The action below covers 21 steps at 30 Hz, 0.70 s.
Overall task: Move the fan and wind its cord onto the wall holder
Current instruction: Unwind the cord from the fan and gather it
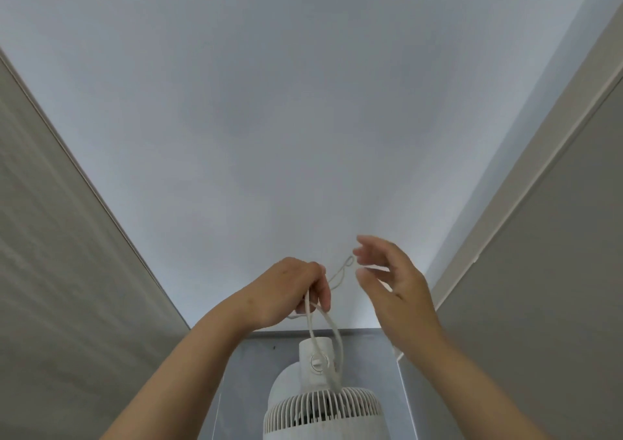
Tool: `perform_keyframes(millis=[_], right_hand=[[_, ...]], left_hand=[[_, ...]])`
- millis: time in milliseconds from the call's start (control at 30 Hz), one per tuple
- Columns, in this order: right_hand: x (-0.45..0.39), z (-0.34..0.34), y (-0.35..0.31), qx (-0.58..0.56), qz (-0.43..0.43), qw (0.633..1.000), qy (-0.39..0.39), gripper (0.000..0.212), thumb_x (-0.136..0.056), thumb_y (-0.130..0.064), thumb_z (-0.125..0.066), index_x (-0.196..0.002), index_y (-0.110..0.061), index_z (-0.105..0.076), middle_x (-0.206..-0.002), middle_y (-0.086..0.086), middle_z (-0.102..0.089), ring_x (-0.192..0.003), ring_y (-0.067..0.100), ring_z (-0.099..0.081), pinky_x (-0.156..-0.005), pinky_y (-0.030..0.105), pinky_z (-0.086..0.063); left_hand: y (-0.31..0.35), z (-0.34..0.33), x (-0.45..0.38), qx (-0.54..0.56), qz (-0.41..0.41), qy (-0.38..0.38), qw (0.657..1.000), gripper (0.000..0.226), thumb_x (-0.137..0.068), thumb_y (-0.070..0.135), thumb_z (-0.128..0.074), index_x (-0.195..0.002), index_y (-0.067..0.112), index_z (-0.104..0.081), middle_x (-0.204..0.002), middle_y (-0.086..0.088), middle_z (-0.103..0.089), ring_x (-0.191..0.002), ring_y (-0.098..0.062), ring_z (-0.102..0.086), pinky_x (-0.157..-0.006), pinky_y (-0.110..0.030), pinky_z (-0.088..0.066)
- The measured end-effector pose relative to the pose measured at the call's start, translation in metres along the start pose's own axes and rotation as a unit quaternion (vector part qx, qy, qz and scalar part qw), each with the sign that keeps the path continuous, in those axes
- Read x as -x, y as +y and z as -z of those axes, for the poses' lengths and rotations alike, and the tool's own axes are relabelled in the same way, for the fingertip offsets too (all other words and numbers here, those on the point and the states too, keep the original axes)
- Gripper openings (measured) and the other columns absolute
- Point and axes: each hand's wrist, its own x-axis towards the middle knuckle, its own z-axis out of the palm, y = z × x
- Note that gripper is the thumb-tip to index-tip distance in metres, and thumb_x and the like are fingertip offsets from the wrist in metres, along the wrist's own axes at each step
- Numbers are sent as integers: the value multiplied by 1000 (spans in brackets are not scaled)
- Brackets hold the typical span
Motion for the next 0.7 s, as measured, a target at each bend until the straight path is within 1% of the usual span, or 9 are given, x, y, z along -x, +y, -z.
perform_keyframes(millis=[133, 167, 233, 300, 367, 433, 500, 567, 700], right_hand=[[-27, -8, 4, 100, 18, 980, -171, 71, -84, 3, -55, -133, -45, -39, -142, -17, -45, -132, -4, -38, -111, 20, -30], [-30, -12, 5, 92, 7, 973, -213, 69, -84, 3, -54, -133, -43, -42, -140, -18, -47, -131, -3, -39, -110, 21, -30], [-35, -20, 4, 38, -32, 964, -262, 50, -88, 3, -49, -123, -32, -58, -114, -23, -61, -110, -3, -52, -98, 22, -39], [-36, -26, 5, -23, -61, 965, -255, 33, -88, -1, -43, -100, -19, -68, -88, -16, -69, -90, 2, -59, -86, 24, -44], [-33, -28, 12, -50, -64, 970, -231, 24, -85, -13, -45, -86, -13, -69, -78, 5, -70, -84, 16, -63, -92, 35, -45], [-27, -26, 21, -63, -69, 970, -223, 26, -94, -22, -49, -82, -10, -70, -60, 7, -61, -65, 18, -57, -93, 36, -45], [-19, -25, 25, -96, -85, 969, -213, 35, -97, -30, -51, -74, -10, -67, -49, 1, -46, -51, 16, -41, -72, 30, -46], [-17, -22, 21, -176, -108, 959, -193, 39, -94, -36, -54, -65, -12, -62, -45, -5, -36, -44, 11, -29, -50, 21, -32], [-29, -10, 4, -327, -141, 926, -122, 32, -84, -24, -55, -54, -12, -53, -40, -10, -30, -37, 6, -20, -44, 23, -13]], left_hand=[[9, 5, 9, -110, -26, 1, 994, 50, -94, 35, -40, -52, 22, -63, -49, 10, -47, -53, -10, -43, -61, -27, -40], [12, 7, 11, -127, -38, 1, 991, 49, -92, 39, -41, -52, 22, -63, -50, 9, -46, -53, -11, -42, -61, -27, -39], [17, 11, 14, -133, -64, 5, 989, 45, -91, 38, -46, -52, 21, -63, -49, 8, -42, -52, -11, -39, -59, -27, -37], [21, 16, 16, -108, -95, 6, 990, 45, -91, 34, -48, -51, 19, -62, -49, 5, -42, -50, -12, -38, -58, -25, -37], [24, 22, 19, -31, -113, 14, 993, 48, -96, 25, -49, -50, 13, -59, -45, 7, -45, -46, -7, -40, -55, -17, -37], [22, 32, 20, 40, -114, 49, 991, 52, -97, 22, -47, -48, 9, -56, -42, 8, -46, -42, -4, -40, -50, -11, -36], [17, 44, 20, 78, -107, 82, 988, 51, -90, 32, -46, -44, 13, -56, -43, 0, -45, -42, -9, -38, -50, -15, -35], [8, 53, 20, 103, -94, 76, 987, 49, -88, 37, -43, -48, 14, -61, -45, -4, -48, -48, -15, -43, -57, -21, -39], [-8, 57, 24, 124, -78, 52, 988, 44, -91, 39, -44, -69, 14, -74, -76, -15, -74, -81, -27, -68, -87, -37, -50]])
